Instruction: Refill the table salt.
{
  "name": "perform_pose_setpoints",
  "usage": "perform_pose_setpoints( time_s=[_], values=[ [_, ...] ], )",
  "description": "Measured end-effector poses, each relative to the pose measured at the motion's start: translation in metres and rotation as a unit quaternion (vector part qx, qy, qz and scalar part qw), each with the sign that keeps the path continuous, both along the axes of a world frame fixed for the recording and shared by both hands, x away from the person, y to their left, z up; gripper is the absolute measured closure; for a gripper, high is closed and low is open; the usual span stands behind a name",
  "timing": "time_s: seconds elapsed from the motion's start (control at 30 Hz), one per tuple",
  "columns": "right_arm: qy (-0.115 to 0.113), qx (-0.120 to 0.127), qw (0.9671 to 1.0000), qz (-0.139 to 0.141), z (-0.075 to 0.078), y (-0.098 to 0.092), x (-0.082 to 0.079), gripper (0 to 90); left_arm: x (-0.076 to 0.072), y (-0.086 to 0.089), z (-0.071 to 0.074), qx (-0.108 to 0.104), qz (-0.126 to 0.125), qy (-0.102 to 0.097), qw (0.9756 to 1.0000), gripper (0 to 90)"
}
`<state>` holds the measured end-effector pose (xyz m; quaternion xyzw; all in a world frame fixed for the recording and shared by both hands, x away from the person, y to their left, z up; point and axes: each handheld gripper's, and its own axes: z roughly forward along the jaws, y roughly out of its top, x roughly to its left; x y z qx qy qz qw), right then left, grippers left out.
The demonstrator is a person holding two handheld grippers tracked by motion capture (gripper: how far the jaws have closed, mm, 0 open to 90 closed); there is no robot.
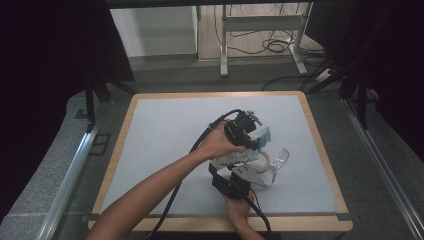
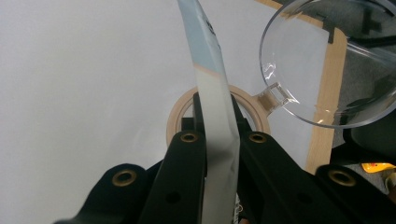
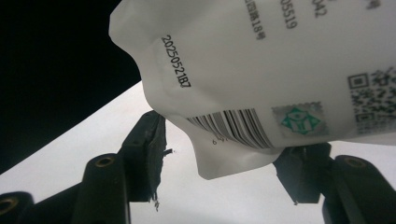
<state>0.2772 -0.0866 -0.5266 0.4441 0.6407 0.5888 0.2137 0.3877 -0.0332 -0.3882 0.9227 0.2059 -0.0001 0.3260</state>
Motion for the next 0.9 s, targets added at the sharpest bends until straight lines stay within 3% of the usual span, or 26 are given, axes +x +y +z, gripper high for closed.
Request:
perform_pose_setpoints(
  time_s=[0.5, 0.9],
  values=[
    [0.001, 0.028, 0.9996, 0.009, 0.0030, -0.0007, -0.0001, 41.4, -0.0049, -0.0055, 0.0005, 0.013, 0.004, -0.010, 0.9999, 90.0],
    [-0.016, 0.025, 0.9994, 0.016, 0.0016, -0.0018, -0.0046, 41.4, -0.0040, -0.0076, 0.0007, 0.021, 0.009, -0.018, 0.9996, 90.0]
  ],
)
